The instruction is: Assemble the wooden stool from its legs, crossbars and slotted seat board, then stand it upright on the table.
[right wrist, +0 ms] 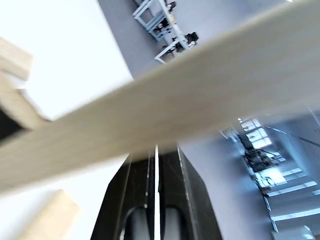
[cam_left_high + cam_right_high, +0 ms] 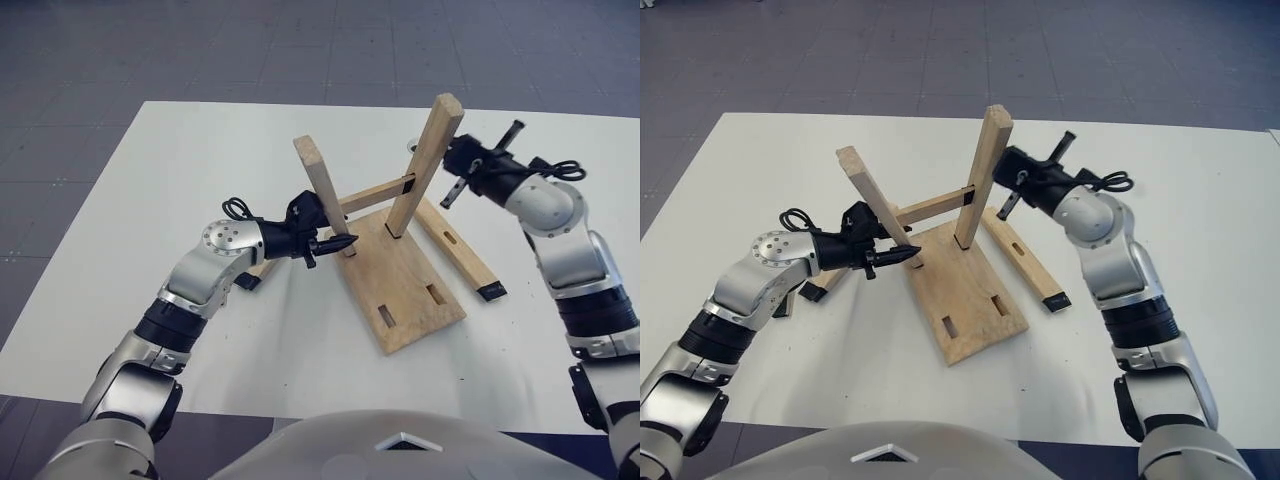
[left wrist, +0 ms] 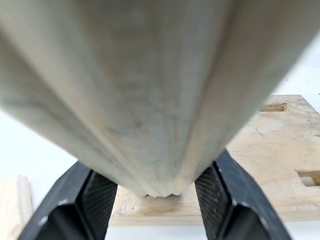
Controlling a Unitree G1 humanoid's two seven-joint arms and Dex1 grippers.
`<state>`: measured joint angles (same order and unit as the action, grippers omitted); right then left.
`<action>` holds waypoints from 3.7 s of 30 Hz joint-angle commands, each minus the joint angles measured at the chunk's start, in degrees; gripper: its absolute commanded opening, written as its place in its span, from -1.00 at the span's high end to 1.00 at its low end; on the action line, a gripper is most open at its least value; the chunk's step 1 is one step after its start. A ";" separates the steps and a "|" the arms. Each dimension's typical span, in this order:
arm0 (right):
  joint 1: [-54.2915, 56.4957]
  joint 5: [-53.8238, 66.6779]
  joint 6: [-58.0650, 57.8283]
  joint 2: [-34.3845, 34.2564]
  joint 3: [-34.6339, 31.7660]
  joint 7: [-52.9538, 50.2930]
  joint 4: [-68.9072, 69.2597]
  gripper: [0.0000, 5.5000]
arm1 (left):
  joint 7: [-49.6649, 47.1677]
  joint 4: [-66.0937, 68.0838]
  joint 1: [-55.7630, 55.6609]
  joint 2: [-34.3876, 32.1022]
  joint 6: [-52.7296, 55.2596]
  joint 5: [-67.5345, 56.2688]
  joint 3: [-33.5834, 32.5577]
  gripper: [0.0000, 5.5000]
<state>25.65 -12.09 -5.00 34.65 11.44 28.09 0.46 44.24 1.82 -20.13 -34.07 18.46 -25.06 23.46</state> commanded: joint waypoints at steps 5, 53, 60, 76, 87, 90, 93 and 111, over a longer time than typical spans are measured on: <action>16.81 13.69 -10.90 -6.86 -21.07 -13.28 6.59 0.96 | -0.93 8.29 2.41 -2.29 10.91 15.49 13.47 0.26; 14.33 55.11 -40.39 -17.57 -26.76 -10.97 14.17 0.96 | -1.73 27.49 -11.21 3.87 -5.92 11.96 4.75 0.26; 12.71 55.75 -40.85 -17.18 -26.85 -11.28 14.91 0.96 | -0.92 24.10 -11.13 5.20 -7.87 10.90 -0.34 -0.09; -11.78 29.67 -23.98 6.78 -3.60 15.60 5.33 0.96 | -5.06 2.30 4.08 4.77 8.84 18.64 -3.97 -0.66; -7.66 16.43 -10.06 3.00 7.15 23.23 -13.40 0.96 | -11.65 5.40 2.96 9.65 11.14 24.41 -3.71 -0.66; -9.16 18.12 -10.99 4.15 8.76 29.24 -7.17 0.96 | -12.91 10.71 -0.81 11.17 9.31 24.91 -4.73 -0.66; -9.51 19.90 -14.12 3.42 8.43 31.24 -2.05 0.96 | -13.02 14.60 -3.33 12.01 7.56 25.61 -5.61 -0.66; -14.32 21.60 -31.77 -11.08 -8.44 2.19 8.74 0.96 | -27.81 2.13 -34.23 15.64 27.48 -2.43 -44.69 -0.66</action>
<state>12.03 9.79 -34.84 28.93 4.79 37.39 8.59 19.15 -0.02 -45.86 -20.21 44.76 -25.61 -20.48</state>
